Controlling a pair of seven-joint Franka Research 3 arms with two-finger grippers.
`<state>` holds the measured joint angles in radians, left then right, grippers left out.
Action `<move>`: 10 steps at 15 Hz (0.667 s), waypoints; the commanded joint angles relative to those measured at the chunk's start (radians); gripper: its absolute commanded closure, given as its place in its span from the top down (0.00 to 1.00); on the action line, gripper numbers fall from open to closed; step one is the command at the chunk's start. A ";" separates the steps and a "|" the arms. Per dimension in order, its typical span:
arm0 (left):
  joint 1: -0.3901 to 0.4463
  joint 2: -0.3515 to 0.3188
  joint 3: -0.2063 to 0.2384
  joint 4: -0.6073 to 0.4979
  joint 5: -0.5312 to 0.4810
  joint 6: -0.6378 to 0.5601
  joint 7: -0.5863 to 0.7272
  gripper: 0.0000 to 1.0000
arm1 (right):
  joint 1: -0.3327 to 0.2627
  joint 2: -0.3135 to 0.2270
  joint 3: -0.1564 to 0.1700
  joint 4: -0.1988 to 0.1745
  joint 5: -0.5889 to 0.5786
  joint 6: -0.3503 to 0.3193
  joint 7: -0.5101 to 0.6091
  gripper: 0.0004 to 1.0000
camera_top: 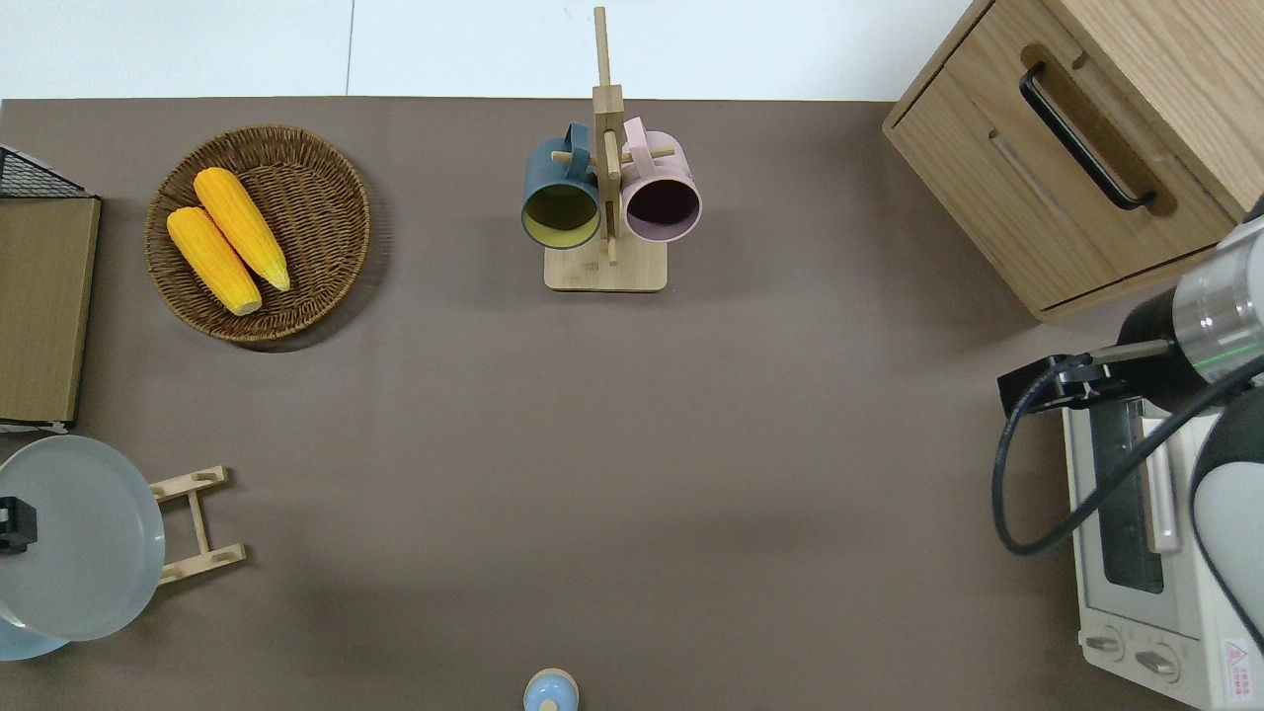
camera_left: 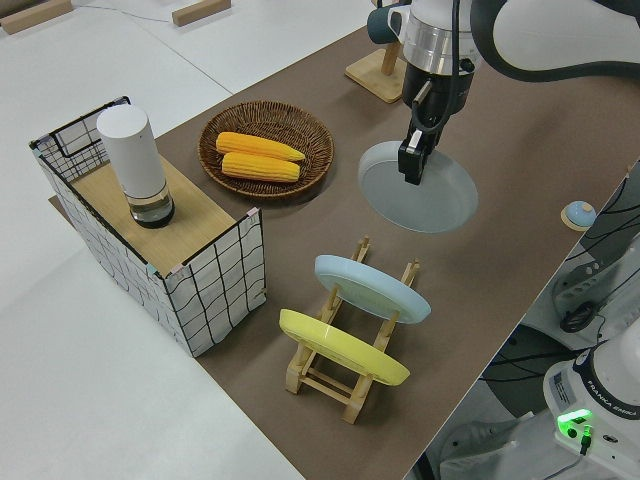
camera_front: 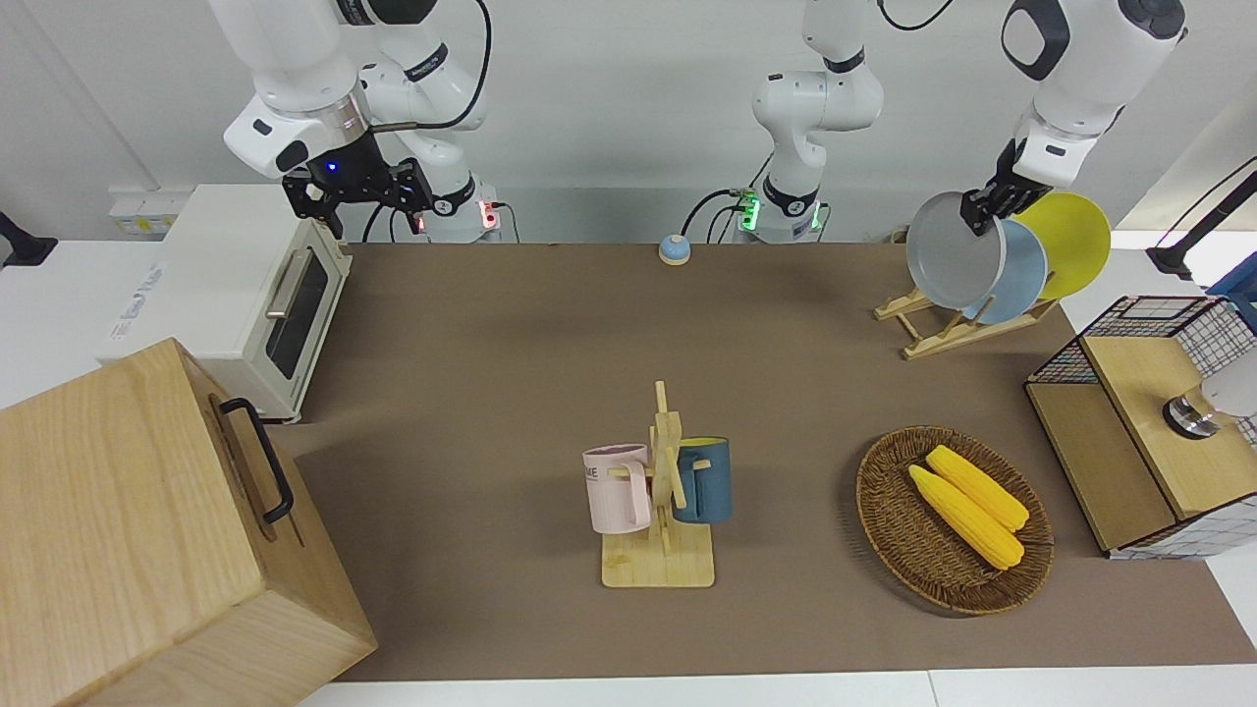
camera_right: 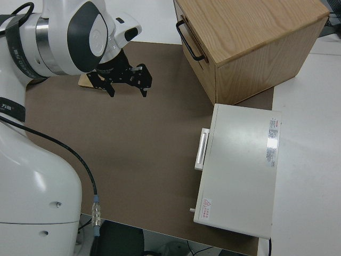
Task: Pick gray plate from low plate rack and place it on table with left arm
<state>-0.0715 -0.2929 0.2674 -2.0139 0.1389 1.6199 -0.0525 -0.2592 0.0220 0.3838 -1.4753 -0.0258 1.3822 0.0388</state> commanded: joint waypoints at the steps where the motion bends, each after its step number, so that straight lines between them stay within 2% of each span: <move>1: -0.008 -0.003 -0.022 0.086 0.013 -0.109 -0.018 0.13 | -0.023 -0.002 0.021 0.006 -0.006 -0.011 0.012 0.98; 7: -0.008 -0.005 -0.045 0.113 -0.021 -0.146 -0.039 0.13 | -0.023 -0.002 0.020 0.007 -0.006 -0.012 0.012 0.98; 10: -0.008 0.003 -0.043 0.103 -0.212 -0.146 -0.128 0.13 | -0.023 -0.002 0.021 0.007 -0.006 -0.011 0.012 0.98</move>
<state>-0.0720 -0.2932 0.2211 -1.9140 0.0483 1.4948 -0.1172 -0.2592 0.0220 0.3838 -1.4753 -0.0258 1.3822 0.0388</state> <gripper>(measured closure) 0.868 0.013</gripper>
